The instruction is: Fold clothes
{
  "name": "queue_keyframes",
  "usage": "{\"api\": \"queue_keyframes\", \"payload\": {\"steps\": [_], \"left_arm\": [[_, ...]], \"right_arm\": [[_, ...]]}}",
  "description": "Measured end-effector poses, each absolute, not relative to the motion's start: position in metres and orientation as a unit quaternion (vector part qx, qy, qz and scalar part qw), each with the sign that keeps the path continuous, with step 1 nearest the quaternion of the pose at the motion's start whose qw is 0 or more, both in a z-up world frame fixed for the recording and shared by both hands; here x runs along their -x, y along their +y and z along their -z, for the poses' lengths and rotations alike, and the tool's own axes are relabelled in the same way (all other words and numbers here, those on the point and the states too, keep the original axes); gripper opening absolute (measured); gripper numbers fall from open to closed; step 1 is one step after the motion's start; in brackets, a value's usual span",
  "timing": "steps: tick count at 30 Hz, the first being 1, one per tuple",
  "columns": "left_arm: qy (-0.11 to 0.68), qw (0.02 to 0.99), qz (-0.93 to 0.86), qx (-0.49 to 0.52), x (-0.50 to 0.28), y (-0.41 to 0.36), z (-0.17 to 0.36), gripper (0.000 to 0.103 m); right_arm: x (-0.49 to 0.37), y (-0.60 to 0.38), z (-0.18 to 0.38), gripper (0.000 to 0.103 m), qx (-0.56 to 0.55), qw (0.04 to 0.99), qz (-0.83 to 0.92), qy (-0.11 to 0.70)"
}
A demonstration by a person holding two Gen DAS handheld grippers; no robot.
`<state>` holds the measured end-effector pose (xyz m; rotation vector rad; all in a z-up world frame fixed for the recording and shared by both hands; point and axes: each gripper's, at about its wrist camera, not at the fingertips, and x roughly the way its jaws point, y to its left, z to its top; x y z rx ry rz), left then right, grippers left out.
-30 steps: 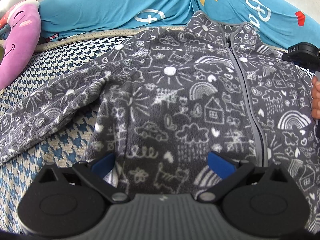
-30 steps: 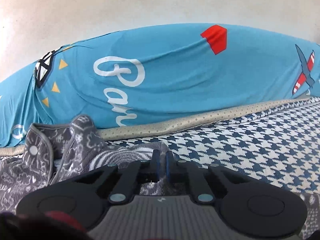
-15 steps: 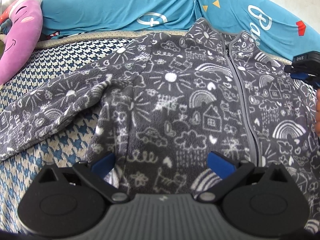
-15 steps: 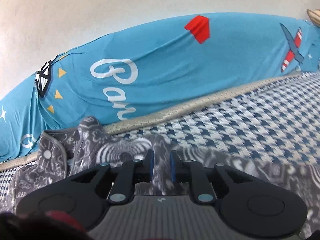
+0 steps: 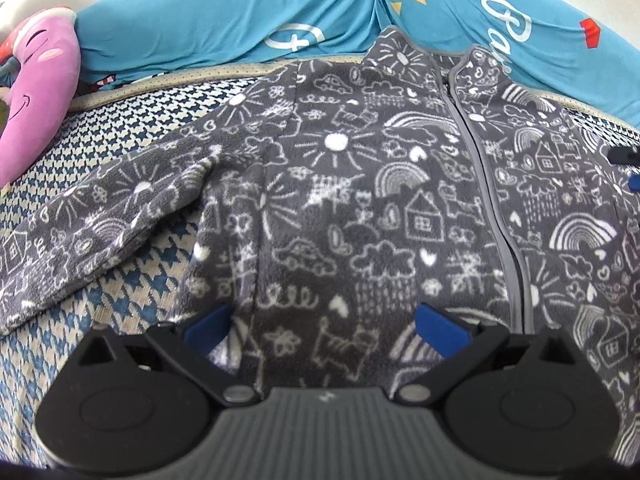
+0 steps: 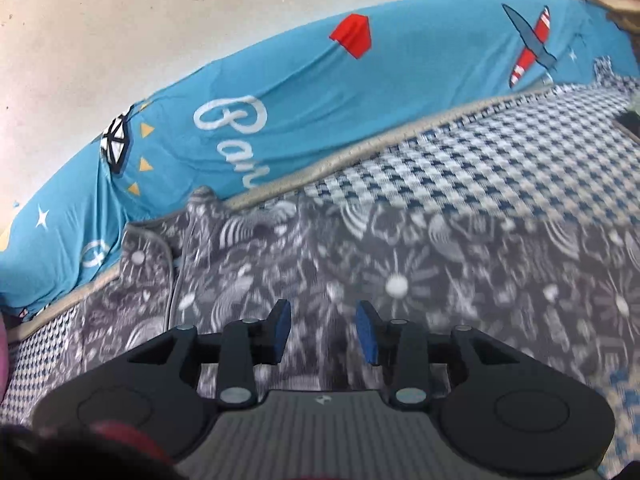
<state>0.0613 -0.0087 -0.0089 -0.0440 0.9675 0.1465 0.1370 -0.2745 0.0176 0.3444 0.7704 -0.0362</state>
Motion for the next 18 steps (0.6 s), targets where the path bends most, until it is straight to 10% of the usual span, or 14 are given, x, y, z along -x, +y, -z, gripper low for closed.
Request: {"api": "queue_keyframes", "payload": {"steps": [18], "left_arm": [[0.418, 0.902, -0.104, 0.016, -0.043, 0.020, -0.003, 0.096]], "right_arm": [[-0.045, -0.253, -0.017, 0.046, -0.143, 0.903, -0.023, 0.405]]}}
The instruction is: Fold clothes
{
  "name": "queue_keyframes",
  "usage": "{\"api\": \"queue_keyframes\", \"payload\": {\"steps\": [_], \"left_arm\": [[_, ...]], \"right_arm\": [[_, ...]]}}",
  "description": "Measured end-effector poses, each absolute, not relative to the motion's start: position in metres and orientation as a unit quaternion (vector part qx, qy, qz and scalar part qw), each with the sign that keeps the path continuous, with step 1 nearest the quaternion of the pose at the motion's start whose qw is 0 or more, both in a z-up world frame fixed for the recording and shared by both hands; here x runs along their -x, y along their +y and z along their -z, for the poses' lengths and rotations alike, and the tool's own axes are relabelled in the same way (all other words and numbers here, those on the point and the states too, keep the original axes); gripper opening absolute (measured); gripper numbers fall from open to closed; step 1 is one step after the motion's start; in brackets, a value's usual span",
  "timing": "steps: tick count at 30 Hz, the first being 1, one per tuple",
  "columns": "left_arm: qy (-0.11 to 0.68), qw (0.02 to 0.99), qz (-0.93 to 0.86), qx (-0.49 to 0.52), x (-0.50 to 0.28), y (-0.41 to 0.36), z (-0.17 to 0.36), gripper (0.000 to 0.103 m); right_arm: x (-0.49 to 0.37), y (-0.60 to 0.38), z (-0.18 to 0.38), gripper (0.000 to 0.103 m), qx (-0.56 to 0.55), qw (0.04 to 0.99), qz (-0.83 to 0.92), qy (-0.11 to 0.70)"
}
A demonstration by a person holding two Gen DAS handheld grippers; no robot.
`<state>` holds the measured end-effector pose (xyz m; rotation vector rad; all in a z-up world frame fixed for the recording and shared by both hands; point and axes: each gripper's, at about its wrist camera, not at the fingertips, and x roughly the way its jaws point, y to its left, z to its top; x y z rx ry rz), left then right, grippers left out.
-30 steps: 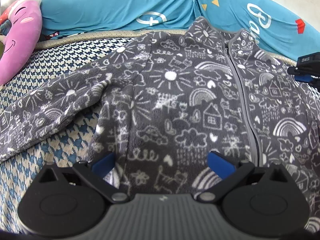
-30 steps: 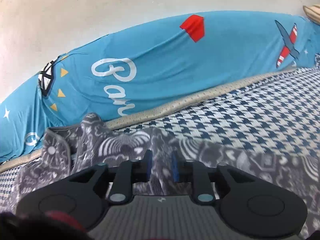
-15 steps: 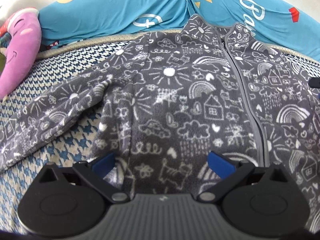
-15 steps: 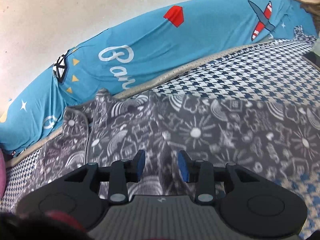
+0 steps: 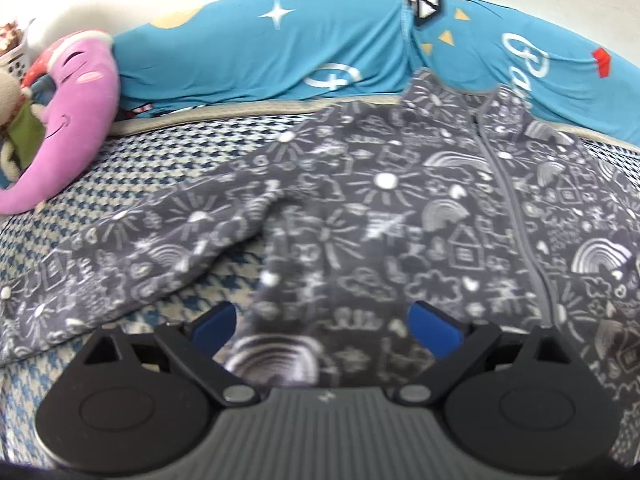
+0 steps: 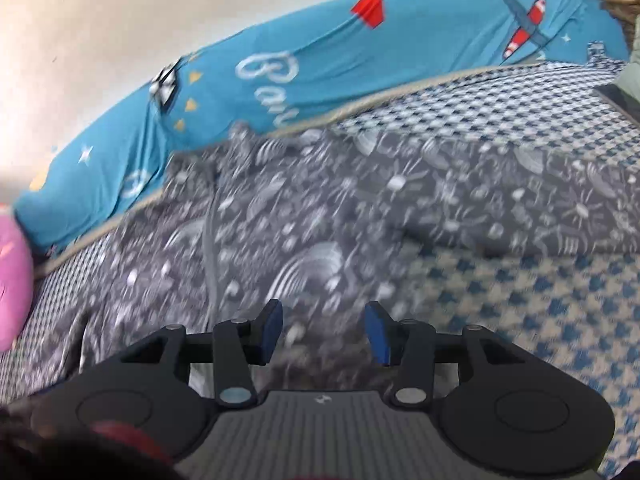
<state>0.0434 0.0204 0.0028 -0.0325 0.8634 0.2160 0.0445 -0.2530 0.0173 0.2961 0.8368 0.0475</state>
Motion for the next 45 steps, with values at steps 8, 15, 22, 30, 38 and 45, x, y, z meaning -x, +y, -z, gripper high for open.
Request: {"api": "queue_keyframes", "payload": {"steps": [8, 15, 22, 30, 38, 45], "left_arm": [[0.406, 0.895, -0.183, 0.040, -0.025, 0.070, -0.007, 0.098], [0.403, 0.871, -0.267, 0.087, -0.004, 0.128, -0.007, 0.103], [0.392, 0.844, -0.341, 0.131, 0.024, 0.176, -0.008, 0.103], [0.378, 0.808, -0.423, 0.159, 0.046, 0.219, -0.007, 0.103], [0.369, 0.793, -0.444, 0.193, 0.043, 0.248, 0.006, 0.103], [0.346, 0.812, -0.428, 0.195, 0.035, 0.244, 0.006, 0.060]], "right_arm": [[-0.016, -0.223, -0.009, 0.053, -0.114, 0.901, -0.049, 0.415], [-0.007, -0.205, 0.002, 0.053, -0.079, 0.902, -0.060, 0.419], [-0.006, -0.207, 0.010, 0.053, -0.089, 0.896, -0.044, 0.434], [-0.006, -0.202, 0.016, 0.055, -0.066, 0.894, -0.046, 0.440], [-0.006, -0.196, 0.019, 0.059, -0.049, 0.895, -0.046, 0.440], [-0.004, -0.191, 0.021, 0.061, -0.030, 0.898, -0.045, 0.437]]}}
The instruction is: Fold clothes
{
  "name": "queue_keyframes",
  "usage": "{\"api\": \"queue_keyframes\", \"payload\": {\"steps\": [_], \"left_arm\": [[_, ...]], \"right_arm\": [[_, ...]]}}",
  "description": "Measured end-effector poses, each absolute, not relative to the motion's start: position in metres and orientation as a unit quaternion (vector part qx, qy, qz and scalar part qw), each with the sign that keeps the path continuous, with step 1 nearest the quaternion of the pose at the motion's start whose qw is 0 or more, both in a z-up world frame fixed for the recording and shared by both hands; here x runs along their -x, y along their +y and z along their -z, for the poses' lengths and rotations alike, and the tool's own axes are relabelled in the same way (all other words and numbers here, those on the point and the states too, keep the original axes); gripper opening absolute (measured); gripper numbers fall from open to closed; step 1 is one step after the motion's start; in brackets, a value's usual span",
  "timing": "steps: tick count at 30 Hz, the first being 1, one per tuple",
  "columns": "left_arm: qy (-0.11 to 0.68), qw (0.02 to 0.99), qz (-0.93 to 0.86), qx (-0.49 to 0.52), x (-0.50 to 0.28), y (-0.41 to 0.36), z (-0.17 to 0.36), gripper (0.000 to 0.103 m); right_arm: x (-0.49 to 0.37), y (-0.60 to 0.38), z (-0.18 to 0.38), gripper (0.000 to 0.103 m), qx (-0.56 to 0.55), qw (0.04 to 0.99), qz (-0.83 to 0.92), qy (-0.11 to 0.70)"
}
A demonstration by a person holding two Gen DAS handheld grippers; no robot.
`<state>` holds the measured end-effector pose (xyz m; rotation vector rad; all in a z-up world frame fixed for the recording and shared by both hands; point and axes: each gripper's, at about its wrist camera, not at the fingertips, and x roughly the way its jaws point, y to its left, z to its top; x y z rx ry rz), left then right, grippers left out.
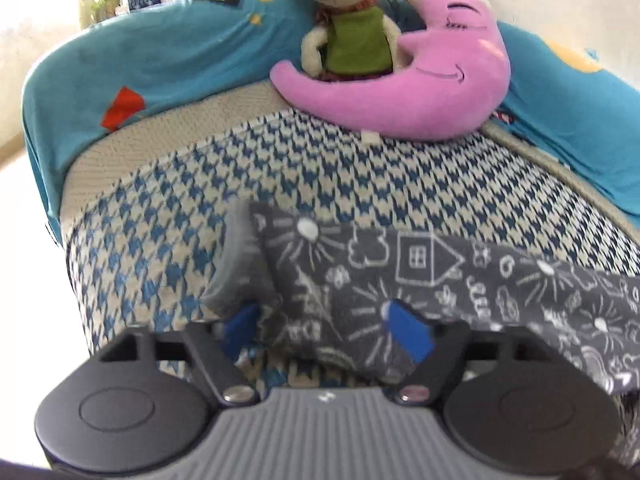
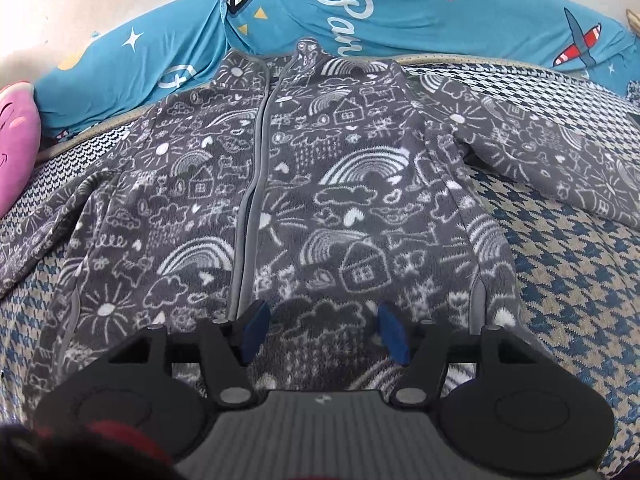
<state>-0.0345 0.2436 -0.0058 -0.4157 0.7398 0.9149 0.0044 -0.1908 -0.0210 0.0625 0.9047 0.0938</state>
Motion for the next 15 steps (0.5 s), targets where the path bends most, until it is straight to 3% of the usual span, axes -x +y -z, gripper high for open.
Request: {"api": "queue_keyframes", "payload": {"steps": [1, 2, 4, 12, 15], "left_arm": [[0.342, 0.816, -0.420, 0.200, 0.035, 0.243, 0.005, 0.040], [0.337, 0.821, -0.412, 0.206, 0.035, 0.243, 0.003, 0.028], [0.331, 0.841, -0.373, 0.211, 0.033, 0.235, -0.002, 0.015], [0.343, 0.903, -0.216, 0.144, 0.007, 0.169, -0.015, 0.017], [0.354, 0.911, -0.170, 0.130, 0.003, 0.146, -0.015, 0.025]], "right_arm": [[-0.004, -0.190, 0.021, 0.061, -0.029, 0.898, -0.045, 0.436], [-0.005, -0.190, 0.021, 0.062, -0.028, 0.898, -0.045, 0.436], [-0.005, -0.189, 0.022, 0.062, -0.026, 0.898, -0.044, 0.436], [-0.004, -0.184, 0.023, 0.065, -0.016, 0.900, -0.040, 0.434], [-0.005, -0.183, 0.024, 0.065, -0.011, 0.900, -0.041, 0.434]]}}
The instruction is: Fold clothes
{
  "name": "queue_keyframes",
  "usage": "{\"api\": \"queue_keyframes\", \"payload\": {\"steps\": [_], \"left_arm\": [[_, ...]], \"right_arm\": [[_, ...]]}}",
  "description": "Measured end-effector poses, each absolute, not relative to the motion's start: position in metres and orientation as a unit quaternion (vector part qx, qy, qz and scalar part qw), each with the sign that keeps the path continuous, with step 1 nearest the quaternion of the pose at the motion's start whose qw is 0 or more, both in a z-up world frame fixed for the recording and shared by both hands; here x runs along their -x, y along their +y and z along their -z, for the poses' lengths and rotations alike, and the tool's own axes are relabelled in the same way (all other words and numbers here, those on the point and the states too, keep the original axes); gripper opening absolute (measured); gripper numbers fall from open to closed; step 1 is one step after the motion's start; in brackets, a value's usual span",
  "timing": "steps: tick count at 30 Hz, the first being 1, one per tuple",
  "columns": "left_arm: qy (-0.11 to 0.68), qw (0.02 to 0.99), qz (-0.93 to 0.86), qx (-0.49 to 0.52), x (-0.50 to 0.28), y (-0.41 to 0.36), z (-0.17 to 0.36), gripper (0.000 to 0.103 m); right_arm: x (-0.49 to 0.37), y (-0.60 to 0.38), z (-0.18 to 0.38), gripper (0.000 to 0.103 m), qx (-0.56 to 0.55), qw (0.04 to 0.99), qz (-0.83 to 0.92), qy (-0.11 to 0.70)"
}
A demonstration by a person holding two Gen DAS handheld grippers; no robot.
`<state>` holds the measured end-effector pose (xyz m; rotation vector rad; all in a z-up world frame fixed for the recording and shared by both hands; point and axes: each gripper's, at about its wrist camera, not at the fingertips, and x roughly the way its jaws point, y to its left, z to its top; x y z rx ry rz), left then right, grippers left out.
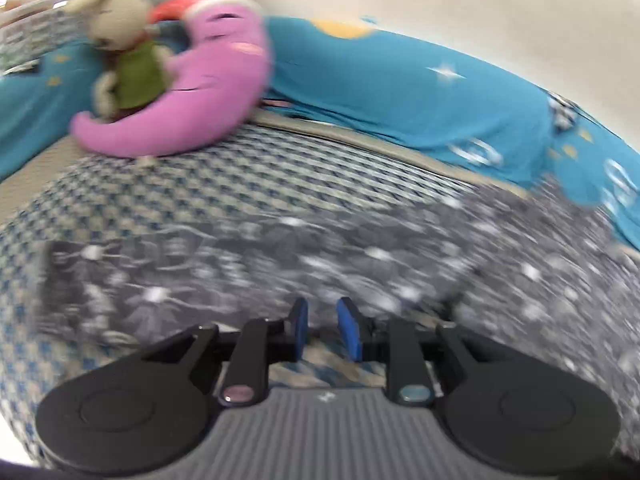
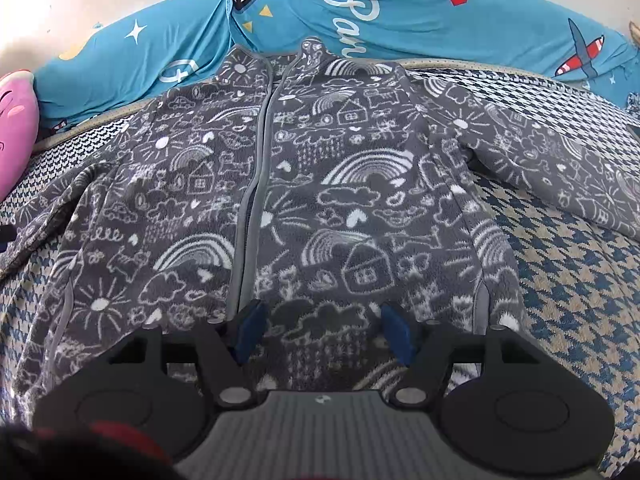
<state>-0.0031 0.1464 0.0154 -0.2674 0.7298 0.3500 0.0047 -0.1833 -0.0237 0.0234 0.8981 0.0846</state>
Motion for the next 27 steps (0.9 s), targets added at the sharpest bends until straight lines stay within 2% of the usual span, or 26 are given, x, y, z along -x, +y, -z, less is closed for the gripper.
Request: {"api": "queue_keyframes", "payload": {"steps": [2, 4, 6, 8, 11, 15, 17, 20, 23, 25, 27], "left_arm": [[0.345, 0.914, -0.182, 0.116, 0.008, 0.135, -0.019, 0.041], [0.343, 0.910, -0.201, 0.116, 0.012, 0.137, -0.021, 0.047], [0.341, 0.906, -0.221, 0.115, 0.017, 0.139, -0.023, 0.049], [0.352, 0.893, -0.253, 0.121, 0.021, 0.149, -0.021, 0.061], [0.368, 0.870, -0.295, 0.143, 0.031, 0.169, -0.017, 0.071], [0.375, 0.842, -0.338, 0.192, 0.052, 0.201, -0.014, 0.074], [0.369, 0.830, -0.360, 0.215, 0.062, 0.215, -0.014, 0.081], [0.348, 0.821, -0.385, 0.237, 0.070, 0.234, -0.014, 0.082], [0.332, 0.810, -0.408, 0.259, 0.071, 0.253, -0.011, 0.092], [0.331, 0.806, -0.407, 0.274, 0.067, 0.263, -0.006, 0.092], [0.337, 0.800, -0.409, 0.280, 0.063, 0.270, 0.001, 0.086]], "right_arm": [[-0.005, -0.183, 0.024, 0.066, -0.009, 0.900, -0.041, 0.434], [-0.005, -0.182, 0.024, 0.066, -0.006, 0.899, -0.041, 0.435], [-0.005, -0.182, 0.024, 0.066, -0.005, 0.899, -0.041, 0.436], [-0.006, -0.181, 0.024, 0.066, -0.004, 0.899, -0.039, 0.437], [-0.006, -0.180, 0.024, 0.066, -0.003, 0.898, -0.037, 0.438], [-0.006, -0.179, 0.025, 0.067, 0.001, 0.898, -0.036, 0.438], [-0.006, -0.178, 0.025, 0.067, 0.003, 0.899, -0.034, 0.437], [-0.007, -0.176, 0.025, 0.067, 0.005, 0.899, -0.032, 0.437], [-0.007, -0.176, 0.026, 0.068, 0.006, 0.899, -0.031, 0.437], [-0.007, -0.176, 0.026, 0.068, 0.005, 0.898, -0.031, 0.438], [-0.008, -0.176, 0.026, 0.068, 0.005, 0.898, -0.030, 0.439]]}}
